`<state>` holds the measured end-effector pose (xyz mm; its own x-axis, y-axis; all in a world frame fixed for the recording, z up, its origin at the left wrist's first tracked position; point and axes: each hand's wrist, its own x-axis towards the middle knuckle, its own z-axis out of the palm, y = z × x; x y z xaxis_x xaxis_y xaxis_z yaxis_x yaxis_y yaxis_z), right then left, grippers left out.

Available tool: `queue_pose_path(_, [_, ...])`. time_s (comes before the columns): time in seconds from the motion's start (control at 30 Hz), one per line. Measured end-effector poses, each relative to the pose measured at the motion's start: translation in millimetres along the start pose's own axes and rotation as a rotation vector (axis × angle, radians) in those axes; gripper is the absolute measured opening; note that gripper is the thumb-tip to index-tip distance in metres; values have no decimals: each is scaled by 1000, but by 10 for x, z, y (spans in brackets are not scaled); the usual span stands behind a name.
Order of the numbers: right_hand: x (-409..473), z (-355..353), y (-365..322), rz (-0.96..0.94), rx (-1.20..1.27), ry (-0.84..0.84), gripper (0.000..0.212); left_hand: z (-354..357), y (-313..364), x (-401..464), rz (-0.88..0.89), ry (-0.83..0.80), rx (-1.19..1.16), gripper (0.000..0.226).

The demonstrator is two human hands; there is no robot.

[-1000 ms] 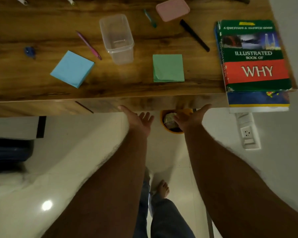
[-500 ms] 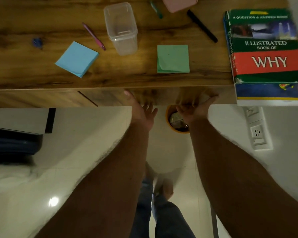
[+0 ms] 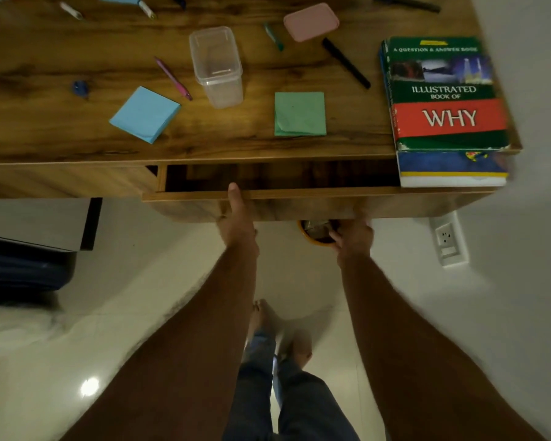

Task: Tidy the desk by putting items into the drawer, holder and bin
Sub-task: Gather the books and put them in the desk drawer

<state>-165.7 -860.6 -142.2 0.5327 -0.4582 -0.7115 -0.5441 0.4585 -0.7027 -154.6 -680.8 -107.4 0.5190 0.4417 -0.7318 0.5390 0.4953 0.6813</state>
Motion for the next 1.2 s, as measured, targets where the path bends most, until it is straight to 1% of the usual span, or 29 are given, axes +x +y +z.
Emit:
queue_pose_path(0.03, [-85, -77, 18, -180, -262, 110, 30, -62, 27, -24, 90, 78, 82, 98])
queue_pose_path(0.07, [-195, -163, 28, -361, -453, 182, 20, -117, 70, -72, 197, 144, 178, 99])
queue_pose_path(0.1, [-307, -222, 21, -505, -571, 182, 14, -159, 116, -98, 297, 214, 298, 99])
queue_pose_path(0.13, [-402, -254, 9, -639, -673, 142, 11, -186, 154, -103, 377, 290, 444, 101])
queue_pose_path(0.2, [-553, -268, -80, -893, -863, 39, 14, -233, 225, -180, 494, 404, 735, 104])
queue_pose_path(0.23, [-607, -236, -146, -1008, -944, -5, 21, -266, 241, -202, 576, 430, 855, 101])
queue_pose_path(0.27, [-623, -177, -228, -1114, -1034, -34, 32, -287, 262, -227, 681, 434, 959, 94])
queue_pose_path(0.3, [-620, -116, -321, -1176, -1153, -53, 44, -303, 290, -237, 795, 401, 1065, 80])
queue_pose_path(0.33, [-610, -62, -402, -1176, -1294, -84, 54, -319, 311, -221, 908, 328, 1195, 61])
queue_pose_path(0.37, [-615, -24, -483, -1130, -1436, -129, 61, -330, 334, -214, 989, 221, 1326, 45])
queue_pose_path(0.4, [-626, -2, -550, -1064, -1553, -177, 64, -340, 358, -214, 1016, 103, 1427, 37])
queue_pose_path(0.43, [-618, -1, -589, -1002, -1631, -217, 63, -346, 384, -232, 1007, -4, 1490, 36])
queue_pose_path(0.47, [-610, -10, -618, -965, -1681, -242, 62, -353, 414, -262, 979, -68, 1528, 37])
queue_pose_path(0.6, [-693, -89, -624, -933, -1718, -265, 52, -400, 496, -432, 875, -126, 1649, 36])
queue_pose_path(0.7, [-820, -197, -526, -951, -1739, -240, 44, -469, 514, -597, 746, -160, 1663, 30])
queue_pose_path(0.8, [-952, -370, -425, -958, -1748, -225, 37, -576, 472, -704, 674, -264, 1681, 26])
queue_pose_path(0.87, [-1018, -476, -373, -945, -1777, -270, 37, -673, 446, -717, 631, -346, 1666, 24])
queue_pose_path(0.97, [-1110, -644, -299, -935, -1779, -358, 33, -806, 411, -722, 604, -474, 1707, 22])
queue_pose_path(1.0, [-1142, -687, -280, -928, -1777, -379, 32, -832, 397, -711, 567, -504, 1715, 22])
queue_pose_path(1.07, [-1205, -769, -252, -918, -1778, -408, 31, -854, 363, -708, 502, -545, 1733, 28])
queue_pose_path(1.13, [-1250, -817, -234, -890, -1786, -446, 30, -857, 342, -708, 472, -577, 1780, 35])
queue_pose_path(1.2, [-1274, -840, -220, -863, -1821, -474, 30, -863, 322, -696, 460, -630, 1821, 37])
